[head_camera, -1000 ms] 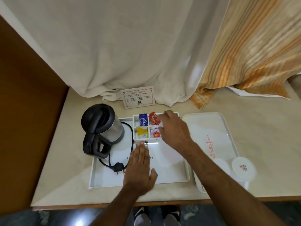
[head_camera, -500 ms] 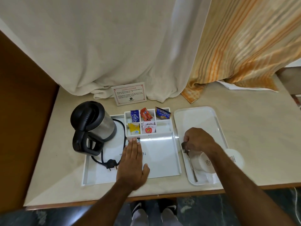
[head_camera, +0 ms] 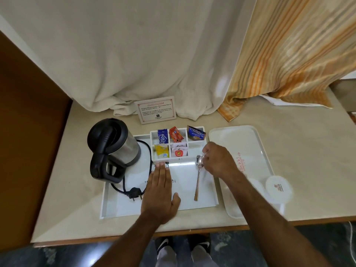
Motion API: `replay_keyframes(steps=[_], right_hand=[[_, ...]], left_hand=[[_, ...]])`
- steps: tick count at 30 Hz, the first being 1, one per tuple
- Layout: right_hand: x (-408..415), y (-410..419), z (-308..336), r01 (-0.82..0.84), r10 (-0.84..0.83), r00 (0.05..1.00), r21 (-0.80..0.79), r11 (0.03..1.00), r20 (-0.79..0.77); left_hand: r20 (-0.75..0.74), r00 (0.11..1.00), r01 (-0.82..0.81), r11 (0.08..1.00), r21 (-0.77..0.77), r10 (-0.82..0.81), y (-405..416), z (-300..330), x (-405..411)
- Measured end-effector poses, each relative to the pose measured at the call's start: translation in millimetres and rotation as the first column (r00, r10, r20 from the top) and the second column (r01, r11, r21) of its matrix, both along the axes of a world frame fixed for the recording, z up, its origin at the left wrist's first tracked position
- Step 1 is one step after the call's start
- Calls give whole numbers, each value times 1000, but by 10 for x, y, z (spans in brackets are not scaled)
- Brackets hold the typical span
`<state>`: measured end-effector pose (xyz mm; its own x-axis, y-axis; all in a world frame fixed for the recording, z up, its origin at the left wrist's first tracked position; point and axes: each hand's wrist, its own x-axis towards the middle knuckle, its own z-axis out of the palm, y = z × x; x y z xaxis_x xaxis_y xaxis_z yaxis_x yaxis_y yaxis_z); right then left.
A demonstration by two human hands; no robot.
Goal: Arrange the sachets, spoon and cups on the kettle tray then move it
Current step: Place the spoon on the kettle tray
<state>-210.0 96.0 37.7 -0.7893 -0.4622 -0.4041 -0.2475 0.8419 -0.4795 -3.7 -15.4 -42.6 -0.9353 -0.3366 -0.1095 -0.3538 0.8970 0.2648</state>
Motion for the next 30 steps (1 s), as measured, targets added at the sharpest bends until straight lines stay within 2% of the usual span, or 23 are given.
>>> replay_keyframes(steps=[4, 11, 14, 17, 19, 21, 23, 26, 28, 30], right_hand=[[167, 1, -156, -30, 29, 995, -10, 999, -95], [384, 13, -293, 26, -22, 937, 8, 1000, -350], [455, 19, -209, 32, -46, 923, -43, 999, -381], [457, 268, 51, 54, -119, 896, -161, 985, -427], [425, 620, 277, 48, -143, 846, -194, 980, -514], [371, 1107, 460, 115, -210, 816, -204, 972, -539], [337, 1649, 523, 229, -261, 853, -126, 965, -451], [314, 2202, 377, 186, -184, 977, 4, 983, -105], [322, 2315, 239, 116, -114, 992, -25, 993, 57], [330, 2255, 90, 140, -135, 990, -115, 983, 52]], left_hand=[[-10, 1000, 10, 1000, -2, -10, 8, -6, 4], [-5, 1000, -1, 1000, -9, 1, 5, -15, 10], [6, 1000, 3, 1000, 0, -3, -4, -27, 22], [14, 1000, 11, 1000, -7, -10, -12, -10, 28], [11, 1000, 11, 1000, 0, -11, -8, 51, 30], [-33, 999, -3, 999, 41, 4, 87, 168, 8], [-85, 996, 3, 993, 122, 7, 359, 333, -84], [-171, 980, 145, 944, 296, -97, 957, 597, -356], [-180, 976, 188, 903, 387, -125, 1360, 721, -583], [-125, 990, 111, 877, 468, -59, 1625, 747, -752]])
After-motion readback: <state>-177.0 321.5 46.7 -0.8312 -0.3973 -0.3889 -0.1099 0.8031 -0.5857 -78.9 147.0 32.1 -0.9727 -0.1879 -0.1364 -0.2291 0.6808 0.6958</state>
